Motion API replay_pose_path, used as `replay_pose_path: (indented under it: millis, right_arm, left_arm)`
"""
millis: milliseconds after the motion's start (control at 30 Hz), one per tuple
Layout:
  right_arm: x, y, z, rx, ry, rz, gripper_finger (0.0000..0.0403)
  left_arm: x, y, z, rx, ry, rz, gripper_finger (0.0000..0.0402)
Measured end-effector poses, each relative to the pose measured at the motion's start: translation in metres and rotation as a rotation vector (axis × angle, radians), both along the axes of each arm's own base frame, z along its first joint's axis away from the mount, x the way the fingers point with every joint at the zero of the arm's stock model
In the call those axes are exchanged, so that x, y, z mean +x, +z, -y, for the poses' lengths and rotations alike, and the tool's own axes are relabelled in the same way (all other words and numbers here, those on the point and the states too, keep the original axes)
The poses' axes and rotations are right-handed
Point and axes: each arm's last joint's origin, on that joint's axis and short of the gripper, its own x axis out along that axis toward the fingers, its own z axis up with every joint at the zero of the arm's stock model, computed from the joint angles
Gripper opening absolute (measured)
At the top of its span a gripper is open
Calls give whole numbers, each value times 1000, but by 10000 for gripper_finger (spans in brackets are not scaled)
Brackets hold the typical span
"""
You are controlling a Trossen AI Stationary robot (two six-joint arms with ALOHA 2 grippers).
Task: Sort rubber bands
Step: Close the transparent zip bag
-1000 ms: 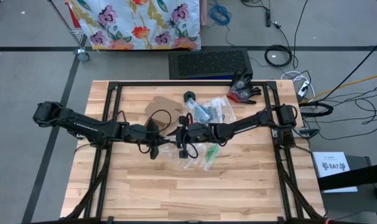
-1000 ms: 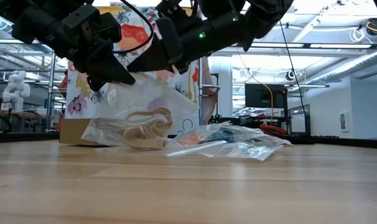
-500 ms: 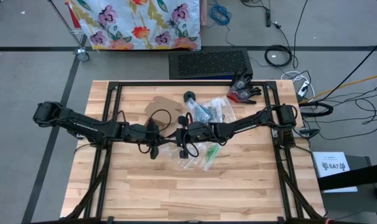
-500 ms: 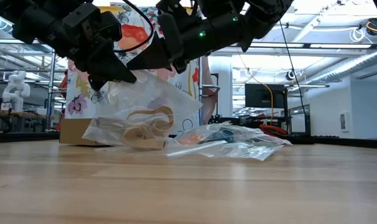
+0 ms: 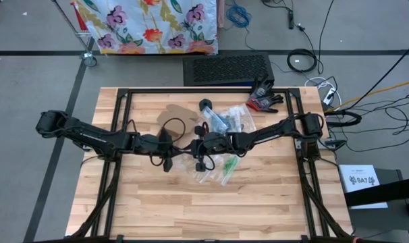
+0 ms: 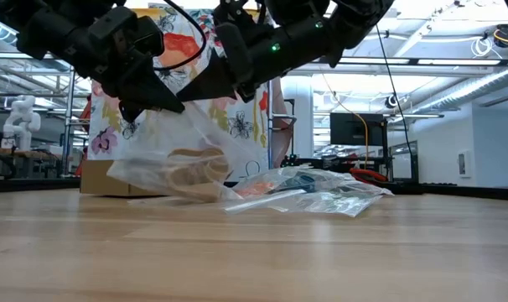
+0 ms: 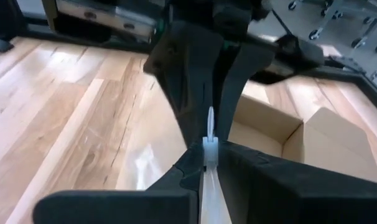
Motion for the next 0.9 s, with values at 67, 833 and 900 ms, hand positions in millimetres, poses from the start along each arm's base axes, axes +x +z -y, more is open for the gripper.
replay_pose_path:
  millis: [67, 833, 900]
  right_arm:
    - [-1, 0, 0, -1, -4, -19, 26]
    - [-18, 0, 2, -1, -46, -200, 27]
    - [-20, 2, 2, -2, -47, -218, 27]
  left_arm:
    - [0, 1, 0, 2, 7, 4, 0]
    - [-28, 37, -6, 55, 47, 163, 0]
    - [-31, 41, -6, 65, 57, 183, 0]
